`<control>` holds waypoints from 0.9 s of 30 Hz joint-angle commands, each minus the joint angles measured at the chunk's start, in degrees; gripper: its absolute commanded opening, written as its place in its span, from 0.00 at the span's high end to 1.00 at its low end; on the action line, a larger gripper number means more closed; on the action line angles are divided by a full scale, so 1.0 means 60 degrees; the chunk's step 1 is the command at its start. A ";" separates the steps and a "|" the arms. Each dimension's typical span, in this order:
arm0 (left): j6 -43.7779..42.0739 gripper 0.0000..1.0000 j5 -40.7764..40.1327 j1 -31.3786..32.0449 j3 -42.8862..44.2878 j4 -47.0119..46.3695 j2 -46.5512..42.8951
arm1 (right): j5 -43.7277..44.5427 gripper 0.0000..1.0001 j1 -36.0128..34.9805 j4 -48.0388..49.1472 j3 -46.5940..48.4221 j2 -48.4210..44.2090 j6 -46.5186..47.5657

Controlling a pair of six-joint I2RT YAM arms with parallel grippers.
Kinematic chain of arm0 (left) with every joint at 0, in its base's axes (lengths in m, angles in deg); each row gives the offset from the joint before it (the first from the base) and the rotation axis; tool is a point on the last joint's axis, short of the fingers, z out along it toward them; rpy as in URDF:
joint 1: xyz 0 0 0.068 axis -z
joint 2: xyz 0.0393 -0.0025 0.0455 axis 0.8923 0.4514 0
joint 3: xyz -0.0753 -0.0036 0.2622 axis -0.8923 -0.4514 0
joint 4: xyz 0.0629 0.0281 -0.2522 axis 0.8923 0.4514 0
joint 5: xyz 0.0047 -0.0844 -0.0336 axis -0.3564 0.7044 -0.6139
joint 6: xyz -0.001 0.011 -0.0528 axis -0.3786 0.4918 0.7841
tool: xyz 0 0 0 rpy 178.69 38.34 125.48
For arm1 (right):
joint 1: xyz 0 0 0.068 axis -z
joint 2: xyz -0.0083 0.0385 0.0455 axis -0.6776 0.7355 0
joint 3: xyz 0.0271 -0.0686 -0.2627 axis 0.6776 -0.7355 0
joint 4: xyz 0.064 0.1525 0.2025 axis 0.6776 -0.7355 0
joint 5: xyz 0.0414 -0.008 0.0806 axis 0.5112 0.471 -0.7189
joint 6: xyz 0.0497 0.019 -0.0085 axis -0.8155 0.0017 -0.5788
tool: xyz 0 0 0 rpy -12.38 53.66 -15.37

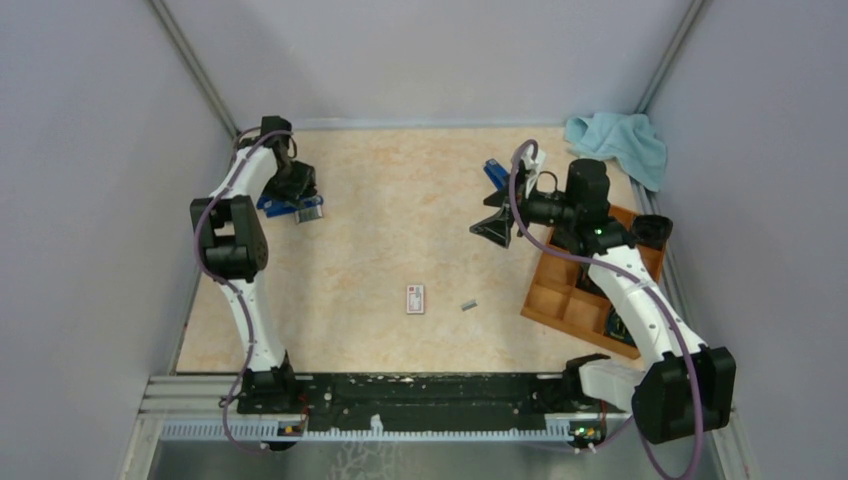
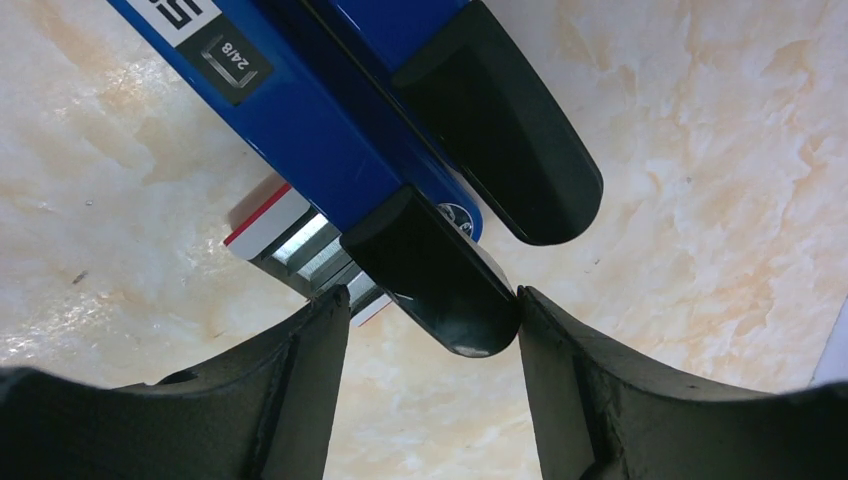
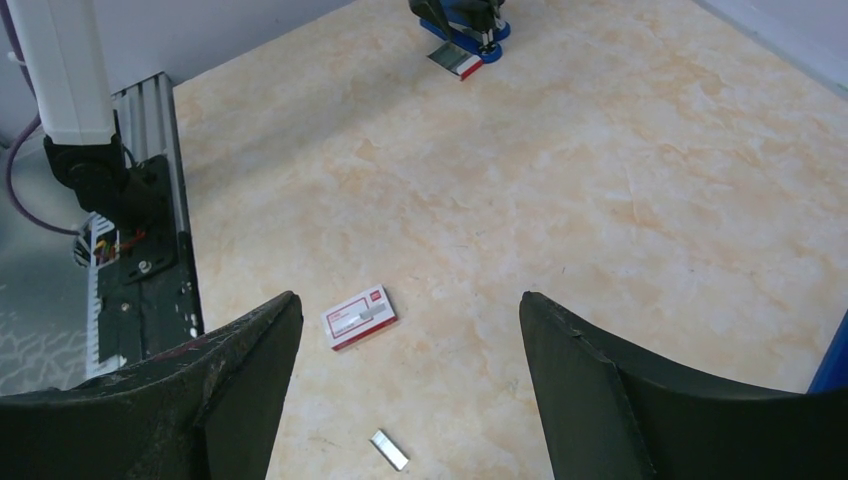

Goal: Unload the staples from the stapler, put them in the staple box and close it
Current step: Pick up the stapler from the center of the board.

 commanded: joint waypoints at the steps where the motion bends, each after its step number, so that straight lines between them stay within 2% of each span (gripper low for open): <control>1: 0.0080 0.32 0.0111 -0.0076 0.0276 0.0049 0.0247 | -0.0043 0.20 -0.0123 0.0187 0.0210 0.0021 0.0250; 15: -0.0179 0.35 -0.0329 -0.0326 -0.0385 0.0362 -0.0343 | -0.0006 0.20 -0.0189 0.0173 0.0195 0.0016 0.0306; 21: -0.0595 0.44 -0.0528 -0.0569 -0.0721 0.0261 -0.0602 | -0.0006 0.20 -0.0205 0.0175 0.0195 0.0002 0.0302; 27: -0.0739 0.34 -0.0532 -0.0789 -0.0826 0.0434 -0.0584 | 0.0017 0.20 -0.0200 0.0190 0.0173 0.0024 0.0291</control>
